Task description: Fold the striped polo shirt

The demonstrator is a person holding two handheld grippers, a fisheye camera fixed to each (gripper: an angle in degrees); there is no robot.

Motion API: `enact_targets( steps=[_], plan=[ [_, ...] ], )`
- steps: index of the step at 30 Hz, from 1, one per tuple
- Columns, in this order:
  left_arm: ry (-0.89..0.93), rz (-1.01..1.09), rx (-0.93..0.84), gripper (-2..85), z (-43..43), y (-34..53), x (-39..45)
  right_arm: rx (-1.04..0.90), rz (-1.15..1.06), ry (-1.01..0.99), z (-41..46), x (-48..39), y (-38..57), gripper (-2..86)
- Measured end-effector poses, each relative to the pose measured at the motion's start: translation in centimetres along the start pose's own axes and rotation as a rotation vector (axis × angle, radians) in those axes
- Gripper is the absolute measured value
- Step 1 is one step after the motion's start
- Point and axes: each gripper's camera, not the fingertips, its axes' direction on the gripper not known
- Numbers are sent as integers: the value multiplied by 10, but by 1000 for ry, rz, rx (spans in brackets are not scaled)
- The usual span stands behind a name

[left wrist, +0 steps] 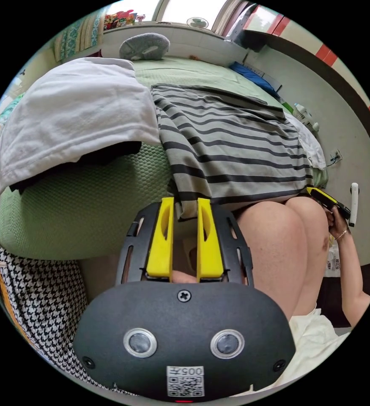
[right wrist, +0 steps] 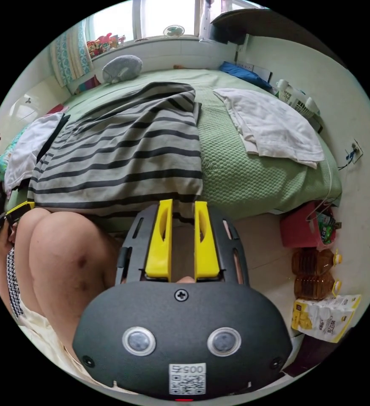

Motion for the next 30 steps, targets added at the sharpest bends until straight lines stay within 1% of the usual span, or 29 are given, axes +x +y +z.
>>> enact_targets(
  steps=[1,5,9,11,18,22,26,29,30],
  plan=[
    [-9,-11,-4,80,1,-1,0,-11,12,30,1,2,0,9],
    [-9,-10,1,51,-9,-4,-2,-6,22,-25,-7,15,0,-10],
    [27,39,37,40,-34,-11,-5,15,11,-70,-28,28,-2,-13],
    [90,71,89,38,-60,-16,-8,53,-21,-94,-50,35,-6,-15],
    [179,134,109,33,-113,-28,-19,119,-44,-109,-110,68,-10,-6],
    [253,127,31,37,-107,-24,-36,61,-66,-138,-110,81,5,-11],
    [321,55,-52,47,-76,-11,-55,-49,-48,-149,-72,87,25,-12],
    [382,3,-47,57,-68,-7,-68,-153,-4,-224,-38,98,28,12],
    [394,-2,-41,59,-70,-7,-70,-158,-1,-232,-35,100,27,19]
  ],
)
